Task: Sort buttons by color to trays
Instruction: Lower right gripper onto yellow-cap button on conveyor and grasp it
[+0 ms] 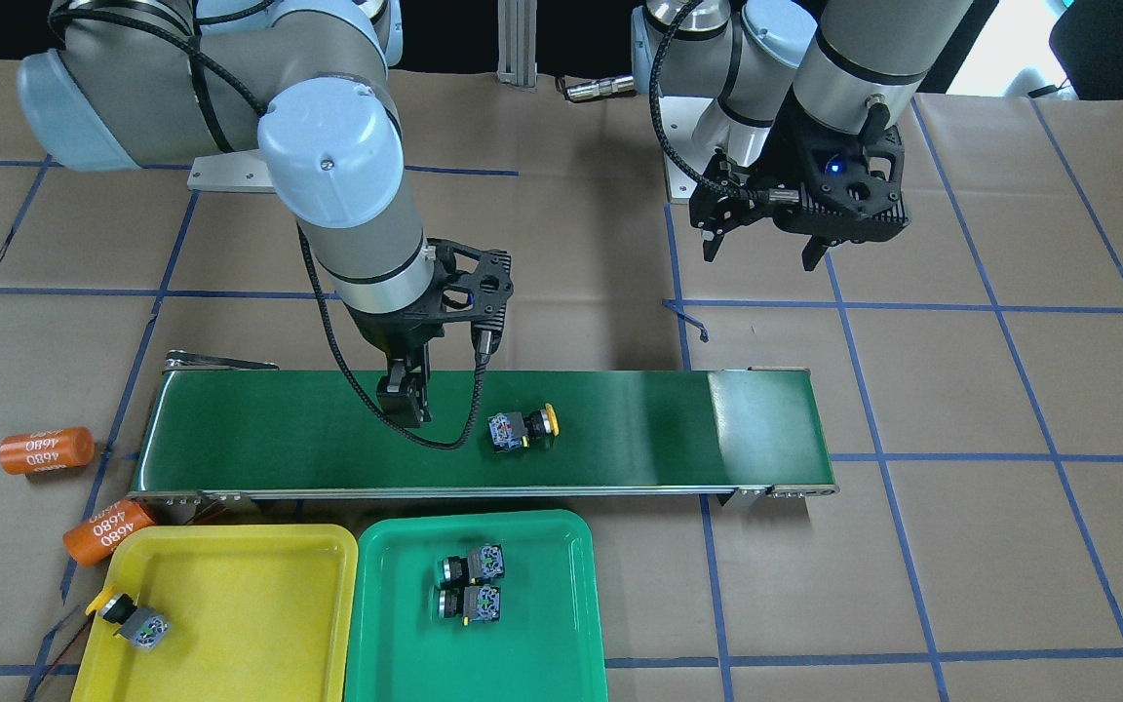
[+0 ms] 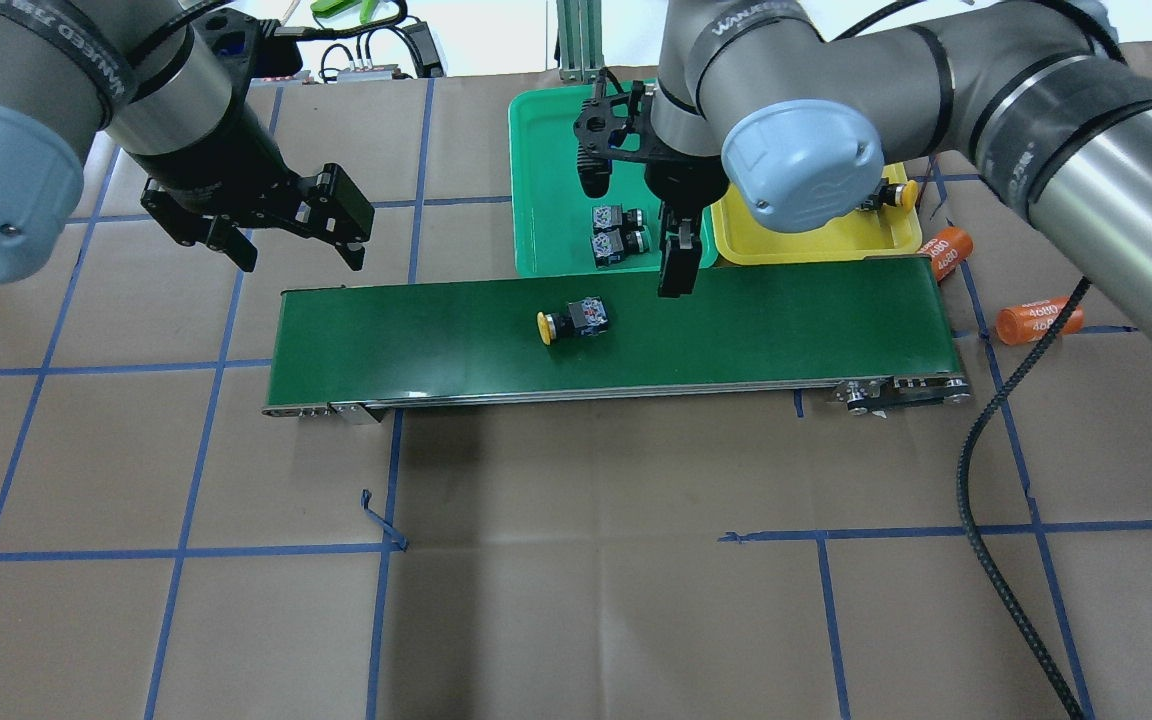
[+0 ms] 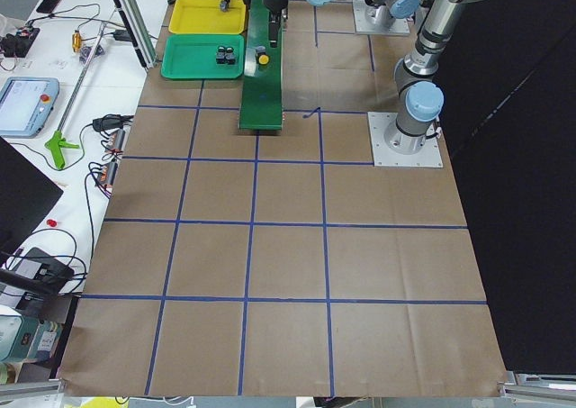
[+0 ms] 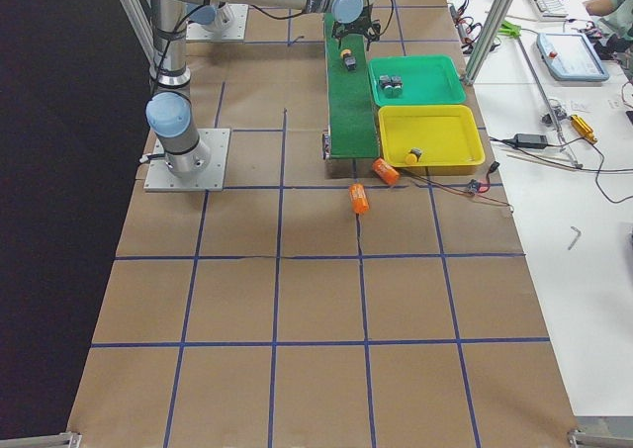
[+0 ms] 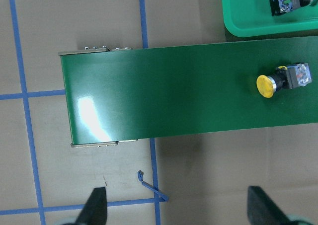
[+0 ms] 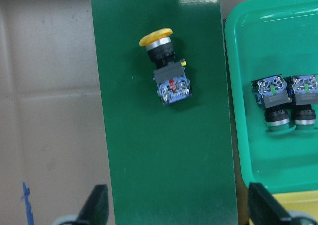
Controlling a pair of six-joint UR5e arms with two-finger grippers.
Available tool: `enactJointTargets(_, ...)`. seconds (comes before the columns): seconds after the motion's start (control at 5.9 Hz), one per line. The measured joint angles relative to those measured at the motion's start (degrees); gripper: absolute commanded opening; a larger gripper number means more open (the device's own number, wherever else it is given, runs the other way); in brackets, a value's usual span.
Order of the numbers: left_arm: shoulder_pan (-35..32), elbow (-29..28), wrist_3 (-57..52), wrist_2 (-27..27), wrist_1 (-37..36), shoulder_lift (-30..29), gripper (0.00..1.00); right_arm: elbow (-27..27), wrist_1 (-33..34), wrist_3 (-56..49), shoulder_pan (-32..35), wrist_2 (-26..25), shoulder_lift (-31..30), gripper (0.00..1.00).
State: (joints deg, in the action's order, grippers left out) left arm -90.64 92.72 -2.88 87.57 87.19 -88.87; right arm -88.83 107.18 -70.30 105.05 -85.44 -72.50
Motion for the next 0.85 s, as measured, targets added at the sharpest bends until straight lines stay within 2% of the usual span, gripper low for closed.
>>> enactJointTargets(0.34, 0.1, -0.1, 0.0, -0.1, 0.0, 0.0, 0.99, -8.0, 15.5, -1.2, 1.3, 0.2, 1.2, 1.00)
enactJointTargets(0.51, 0.2, -0.1, -0.1, 0.0, 0.0, 0.0, 0.99, -11.8, 22.9, -5.9, 1.3, 0.0, 1.7, 1.00)
enactJointTargets(0.85, 0.3, -0.1, -0.1, -0.1, 0.0, 0.0, 0.99, -15.4, 27.2, -14.3, 0.1, -1.2, 2.0, 1.00)
